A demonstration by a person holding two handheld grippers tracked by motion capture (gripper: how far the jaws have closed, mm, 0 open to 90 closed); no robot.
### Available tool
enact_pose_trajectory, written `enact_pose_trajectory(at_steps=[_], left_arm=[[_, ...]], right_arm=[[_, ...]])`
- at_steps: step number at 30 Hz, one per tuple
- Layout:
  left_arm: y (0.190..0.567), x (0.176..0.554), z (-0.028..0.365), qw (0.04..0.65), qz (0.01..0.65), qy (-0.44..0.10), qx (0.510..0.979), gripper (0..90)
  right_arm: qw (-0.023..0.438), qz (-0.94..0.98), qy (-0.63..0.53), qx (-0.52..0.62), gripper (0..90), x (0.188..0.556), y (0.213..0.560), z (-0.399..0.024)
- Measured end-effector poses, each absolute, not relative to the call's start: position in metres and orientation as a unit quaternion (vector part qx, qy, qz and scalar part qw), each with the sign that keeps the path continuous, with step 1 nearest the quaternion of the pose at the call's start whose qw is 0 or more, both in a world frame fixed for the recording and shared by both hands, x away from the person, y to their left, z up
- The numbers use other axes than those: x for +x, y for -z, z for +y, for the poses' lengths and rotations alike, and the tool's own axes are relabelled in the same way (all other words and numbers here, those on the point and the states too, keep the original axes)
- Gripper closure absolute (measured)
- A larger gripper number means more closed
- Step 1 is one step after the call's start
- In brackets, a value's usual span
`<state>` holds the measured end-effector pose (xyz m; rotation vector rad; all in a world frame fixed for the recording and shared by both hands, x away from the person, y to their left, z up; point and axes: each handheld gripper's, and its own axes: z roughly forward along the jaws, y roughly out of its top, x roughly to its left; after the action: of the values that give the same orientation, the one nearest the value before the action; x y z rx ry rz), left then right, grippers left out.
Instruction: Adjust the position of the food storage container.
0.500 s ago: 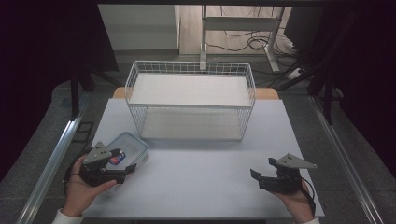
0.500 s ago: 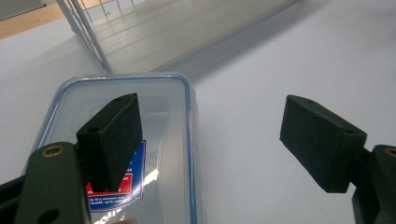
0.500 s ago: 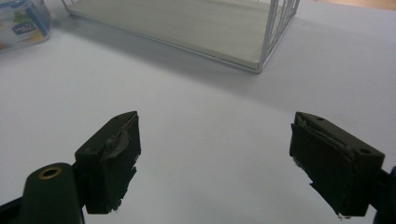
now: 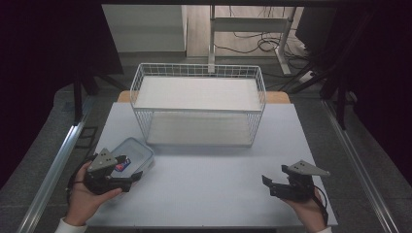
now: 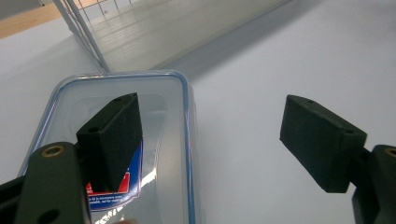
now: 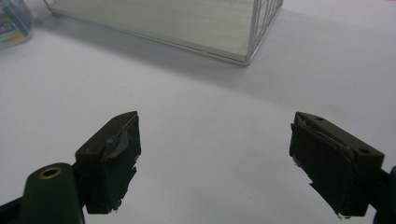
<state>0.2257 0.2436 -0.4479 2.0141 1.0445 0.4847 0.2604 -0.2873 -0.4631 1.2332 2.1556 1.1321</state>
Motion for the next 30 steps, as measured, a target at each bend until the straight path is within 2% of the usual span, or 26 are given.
enact_pose_trajectory(at_steps=[16, 30], left_arm=[[0.445, 0.219, 0.250, 0.404, 0.423, -0.196, 0.787, 21.2], [0.446, 0.225, 0.295, 0.379, 0.482, -0.218, 0.759, 21.9]], right_arm=[[0.201, 0.774, -0.408, 0.441, 17.2, 0.266, 0.464, -0.284], [0.199, 0.774, -0.403, 0.446, 17.0, 0.267, 0.466, -0.284]])
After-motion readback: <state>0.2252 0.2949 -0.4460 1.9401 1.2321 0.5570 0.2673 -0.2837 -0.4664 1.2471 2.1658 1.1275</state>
